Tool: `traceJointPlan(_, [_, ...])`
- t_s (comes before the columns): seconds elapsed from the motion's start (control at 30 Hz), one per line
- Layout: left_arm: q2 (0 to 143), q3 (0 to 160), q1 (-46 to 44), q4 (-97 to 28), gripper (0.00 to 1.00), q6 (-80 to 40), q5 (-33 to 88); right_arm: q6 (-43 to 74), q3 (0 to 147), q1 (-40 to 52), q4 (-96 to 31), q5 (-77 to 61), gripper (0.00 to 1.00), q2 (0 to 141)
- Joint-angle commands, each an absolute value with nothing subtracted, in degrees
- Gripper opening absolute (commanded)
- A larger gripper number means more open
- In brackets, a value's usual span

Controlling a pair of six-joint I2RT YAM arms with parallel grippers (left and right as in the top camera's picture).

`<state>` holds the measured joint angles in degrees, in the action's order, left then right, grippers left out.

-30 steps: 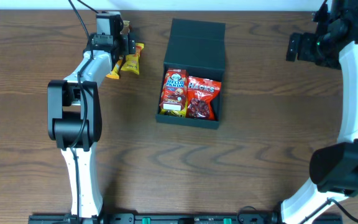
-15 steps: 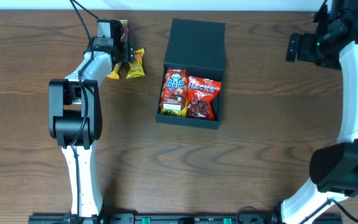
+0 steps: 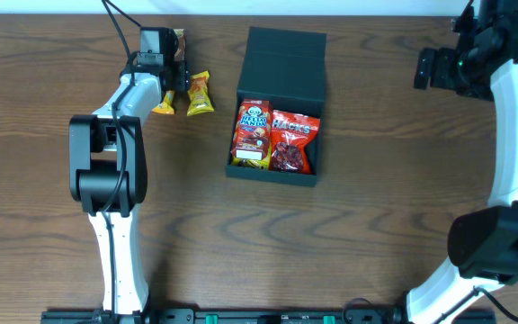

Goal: Pack container
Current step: 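Grasp the brown Pocky box with the left gripper, then carry the Pocky box right and lower it into the box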

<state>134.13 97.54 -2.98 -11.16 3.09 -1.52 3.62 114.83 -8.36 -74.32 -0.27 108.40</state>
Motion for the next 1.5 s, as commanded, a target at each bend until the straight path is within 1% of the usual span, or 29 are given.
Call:
traceJointPlan(0.0, [131.0, 97.4, -2.7, -11.5, 0.73, 3.9, -2.1, 2.9, 116.0, -8.5, -74.2, -0.5, 0.99, 108.6])
traceJointPlan(0.47, [124.3, 97.4, -2.7, -11.6, 0.67, 3.9, -3.8, 2.9, 116.0, -8.6, -73.6, -0.5, 0.99, 108.6])
traceJointPlan(0.73, [116.8, 97.4, -6.0, -16.7, 0.65, 3.7, -3.6, 2.9, 116.0, -8.9, -72.0, -0.4, 0.99, 108.6])
traceJointPlan(0.83, [114.4, 97.4, -8.8, -21.1, 0.63, 3.2, -3.6, 2.9, 116.0, -9.8, -71.4, -0.4, 0.99, 108.6])
traceJointPlan(1.17, [111.5, 97.4, -22.0, -35.8, 0.61, -7.8, -3.4, 2.9, 116.0, -14.6, -71.1, -0.4, 0.99, 108.6])
traceJointPlan(1.47, [111.5, 97.4, -35.7, -46.5, 0.62, -17.2, -3.3, 2.9, 116.0, -17.3, -71.1, -0.5, 0.99, 108.6])
